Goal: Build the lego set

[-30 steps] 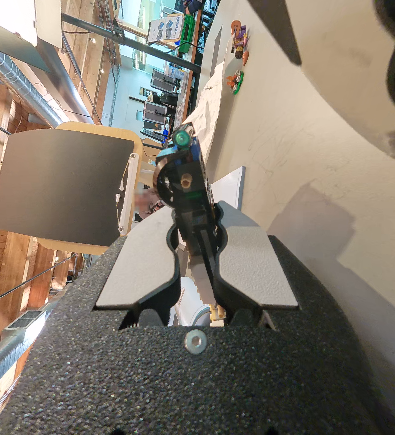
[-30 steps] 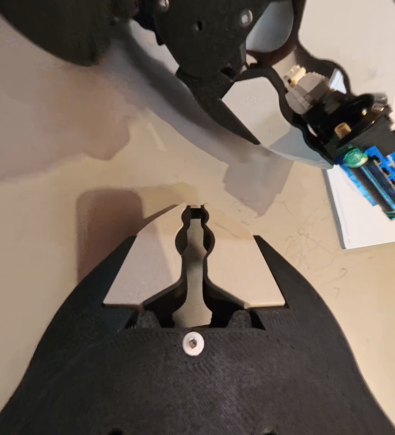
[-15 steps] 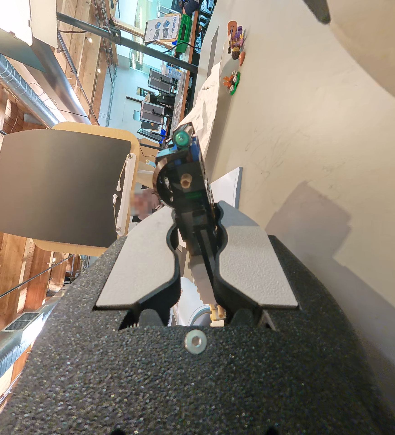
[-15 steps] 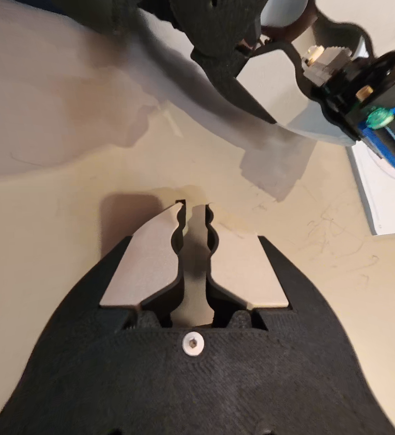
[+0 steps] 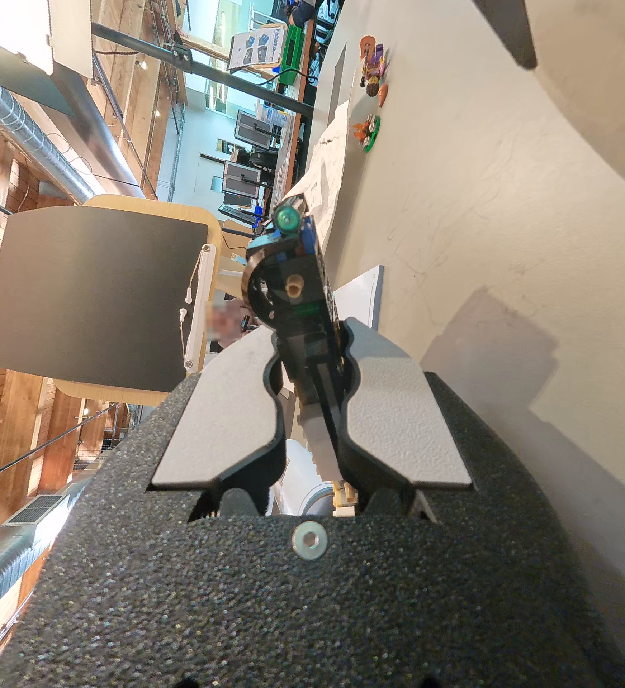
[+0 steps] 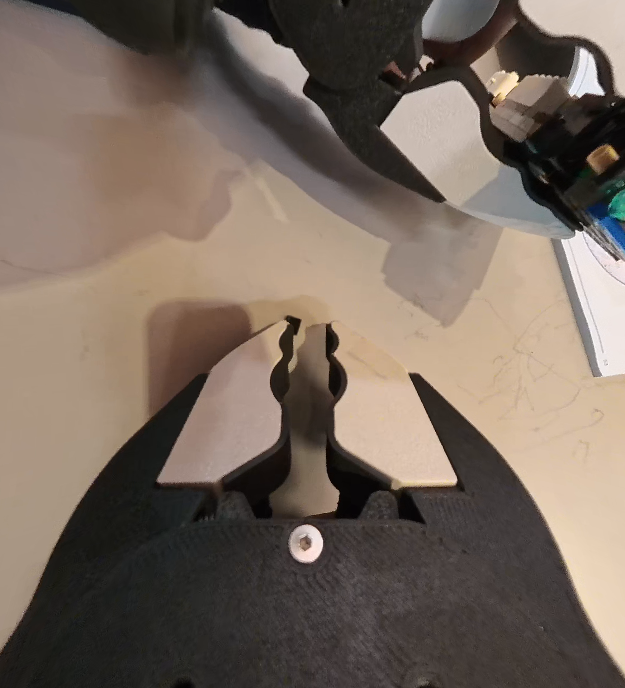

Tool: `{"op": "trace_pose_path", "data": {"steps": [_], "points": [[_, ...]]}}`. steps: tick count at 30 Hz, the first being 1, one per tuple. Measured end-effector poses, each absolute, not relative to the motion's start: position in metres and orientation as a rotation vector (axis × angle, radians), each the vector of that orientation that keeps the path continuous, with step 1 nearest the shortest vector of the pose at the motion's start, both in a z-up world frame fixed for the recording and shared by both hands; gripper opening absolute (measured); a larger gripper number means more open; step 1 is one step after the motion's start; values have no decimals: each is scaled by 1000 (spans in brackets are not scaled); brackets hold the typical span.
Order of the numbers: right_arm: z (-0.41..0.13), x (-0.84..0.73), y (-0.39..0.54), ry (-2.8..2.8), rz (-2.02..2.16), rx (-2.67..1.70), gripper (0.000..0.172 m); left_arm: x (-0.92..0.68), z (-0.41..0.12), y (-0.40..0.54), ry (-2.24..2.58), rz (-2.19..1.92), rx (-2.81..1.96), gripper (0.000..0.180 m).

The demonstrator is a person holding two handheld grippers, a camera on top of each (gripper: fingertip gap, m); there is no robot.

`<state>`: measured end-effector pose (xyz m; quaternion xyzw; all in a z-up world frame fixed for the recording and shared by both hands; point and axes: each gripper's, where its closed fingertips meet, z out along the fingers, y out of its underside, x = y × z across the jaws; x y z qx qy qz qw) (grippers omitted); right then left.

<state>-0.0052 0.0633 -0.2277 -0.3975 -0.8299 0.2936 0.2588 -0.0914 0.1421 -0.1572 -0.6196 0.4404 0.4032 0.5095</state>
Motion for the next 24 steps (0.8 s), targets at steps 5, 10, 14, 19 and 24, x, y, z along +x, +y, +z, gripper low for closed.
{"op": "trace_pose_path", "data": {"steps": [5,10,14,19,24], "points": [[-223,-6,60,-2245,896,-1184,16,-91,-156,141,1058,975,-1489,28],[-228,-7,59,-2241,878,-1299,13,-90,-156,141,1058,975,-1487,28],[-228,-6,59,-2239,896,-1354,7,-90,-156,140,1058,976,-1485,28],[-230,-4,58,-2258,859,-1343,3,-89,-154,140,1057,977,-1484,28],[-232,-3,56,-2271,811,-1310,5,-89,-154,141,1058,978,-1483,28]]}}
